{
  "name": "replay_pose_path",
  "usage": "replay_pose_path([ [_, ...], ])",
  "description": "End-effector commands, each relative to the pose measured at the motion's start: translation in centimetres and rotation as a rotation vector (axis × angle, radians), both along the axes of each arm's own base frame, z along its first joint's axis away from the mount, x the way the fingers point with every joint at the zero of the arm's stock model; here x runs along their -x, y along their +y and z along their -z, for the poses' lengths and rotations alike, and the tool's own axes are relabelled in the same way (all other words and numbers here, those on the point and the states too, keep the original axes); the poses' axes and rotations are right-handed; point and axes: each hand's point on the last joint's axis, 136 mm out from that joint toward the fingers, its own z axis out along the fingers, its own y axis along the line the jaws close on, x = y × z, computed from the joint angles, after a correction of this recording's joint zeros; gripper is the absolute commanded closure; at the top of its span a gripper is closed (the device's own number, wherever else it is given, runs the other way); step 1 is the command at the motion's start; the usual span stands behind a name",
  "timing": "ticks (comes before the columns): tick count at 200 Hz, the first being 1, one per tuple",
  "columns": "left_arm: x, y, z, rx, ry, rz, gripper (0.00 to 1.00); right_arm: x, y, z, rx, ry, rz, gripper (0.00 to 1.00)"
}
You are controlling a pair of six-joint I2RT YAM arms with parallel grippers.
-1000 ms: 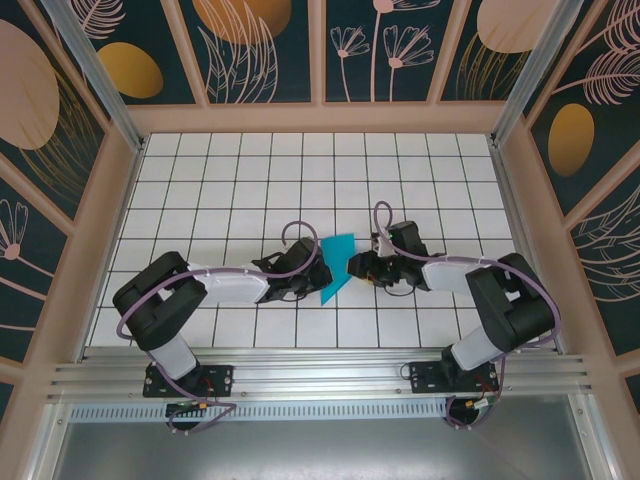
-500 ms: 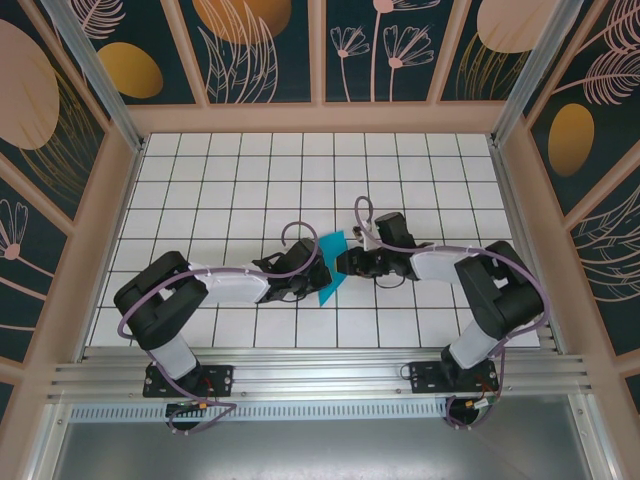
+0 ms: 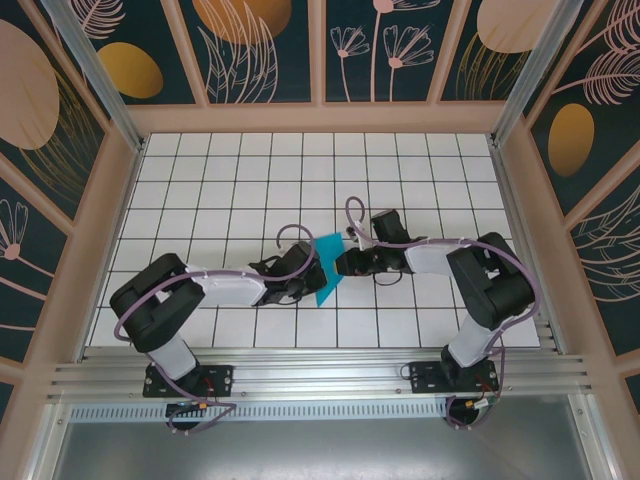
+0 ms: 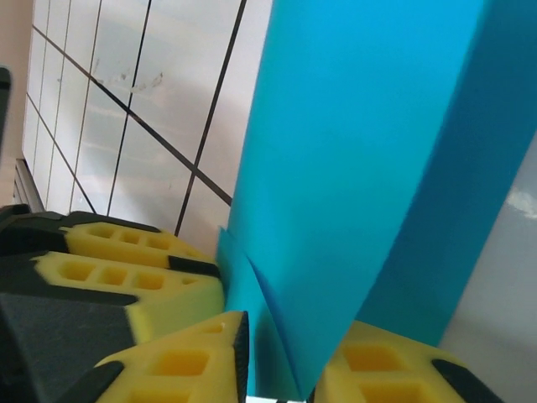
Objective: Fold a paper plane with a square sheet of paper (pick it up from the middle)
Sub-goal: Fourth fold the wing at the center of the table.
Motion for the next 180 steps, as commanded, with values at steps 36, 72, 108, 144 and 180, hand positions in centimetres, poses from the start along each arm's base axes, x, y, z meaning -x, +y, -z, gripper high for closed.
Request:
replay_pose_path([
  [36,-0.2,2.5,-2.3,-0.024,-0.154,0.013,0.59,-1.3,0.5,-0.3,-0.030,0.098,0.155,0.93],
  [72,0.2,2.4,-3.7,-0.012,-0.235,0.091,0.49,-1.8,0.5,-1.8,-0.093,0.132,0.316,0.93],
  [108,0.4,1.5,-4.4,-0.021,-0.285,0.194,0.48,-1.3,0.5,-1.4,-0.057,0.159,0.444,0.93],
  [144,0.8,0.9,-3.5,-0.093,-0.304,0.292,0.49,-1.1,0.3,-1.4,-0.072,0.216,0.529,0.92],
  [180,0.8,0.4,-2.9,-0.152,-0.333,0.343,0.49,-1.1,0.5,-1.6,-0.073,0.232,0.539,0.93],
])
